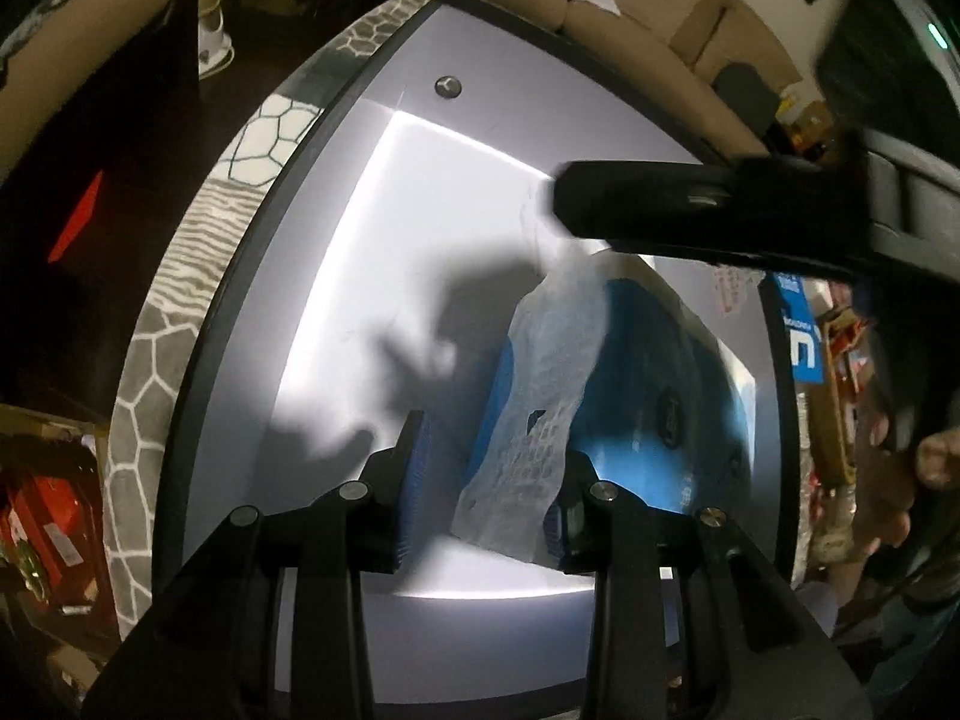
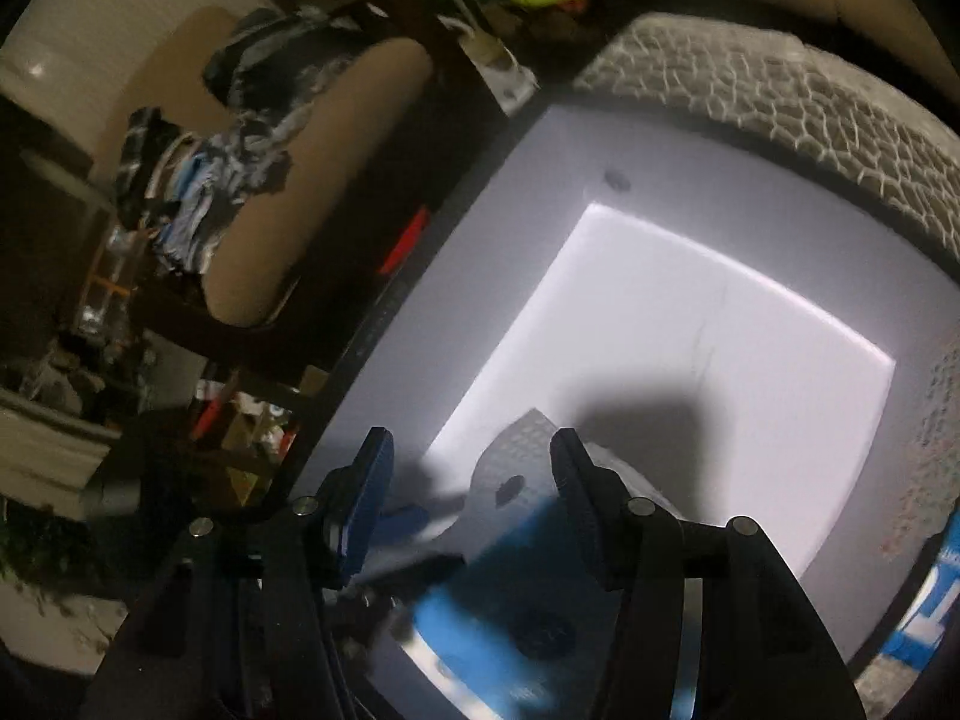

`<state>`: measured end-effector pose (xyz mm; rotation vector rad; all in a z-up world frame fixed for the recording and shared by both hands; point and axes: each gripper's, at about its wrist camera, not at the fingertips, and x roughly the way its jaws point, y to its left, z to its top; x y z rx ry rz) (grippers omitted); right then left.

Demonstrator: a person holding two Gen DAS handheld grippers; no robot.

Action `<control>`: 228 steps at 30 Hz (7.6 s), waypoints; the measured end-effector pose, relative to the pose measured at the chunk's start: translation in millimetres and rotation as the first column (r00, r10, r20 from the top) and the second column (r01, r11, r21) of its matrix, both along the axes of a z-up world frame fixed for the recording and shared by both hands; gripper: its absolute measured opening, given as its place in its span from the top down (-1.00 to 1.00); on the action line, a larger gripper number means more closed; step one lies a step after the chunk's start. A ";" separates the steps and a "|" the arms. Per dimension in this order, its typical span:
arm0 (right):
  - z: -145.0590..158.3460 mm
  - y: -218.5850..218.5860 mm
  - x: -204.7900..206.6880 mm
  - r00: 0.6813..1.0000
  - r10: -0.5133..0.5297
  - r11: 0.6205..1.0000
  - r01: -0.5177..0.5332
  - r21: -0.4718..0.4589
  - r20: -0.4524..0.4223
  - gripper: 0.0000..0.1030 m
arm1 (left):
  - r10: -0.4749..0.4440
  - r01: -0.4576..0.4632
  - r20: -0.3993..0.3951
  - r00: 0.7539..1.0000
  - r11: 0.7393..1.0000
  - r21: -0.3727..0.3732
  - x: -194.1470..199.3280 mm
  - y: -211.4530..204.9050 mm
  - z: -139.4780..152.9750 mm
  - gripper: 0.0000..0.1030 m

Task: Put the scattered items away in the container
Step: 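Open the left tool to release the handle loop, then push the tissue pack deeper into the box with the left tool, then withdraw both tools from the box toward the items on the table, then move the left tool to the brown-lidded milk tea cup, then close the left tool on the milk tea cup and lift it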

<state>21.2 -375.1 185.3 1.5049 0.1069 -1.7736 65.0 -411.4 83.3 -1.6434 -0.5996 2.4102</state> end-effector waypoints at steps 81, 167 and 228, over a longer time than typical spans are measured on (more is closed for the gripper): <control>-26.6 72.2 12.9 0.978 0.095 0.985 -0.119 0.125 0.184 -0.29 | -0.211 0.198 0.139 0.968 0.975 0.100 -11.1 75.3 -2.4 -0.87; -2.2 559.0 71.0 0.691 -0.701 0.713 0.667 -0.219 -0.177 -1.00 | -0.320 0.233 -0.292 0.902 0.927 -0.295 7.3 391.6 18.2 -1.00; -47.1 590.4 21.3 0.740 -0.616 0.589 0.660 -0.467 0.269 -1.00 | -0.552 0.510 -0.177 0.815 0.828 -0.234 -106.2 508.5 7.4 -0.36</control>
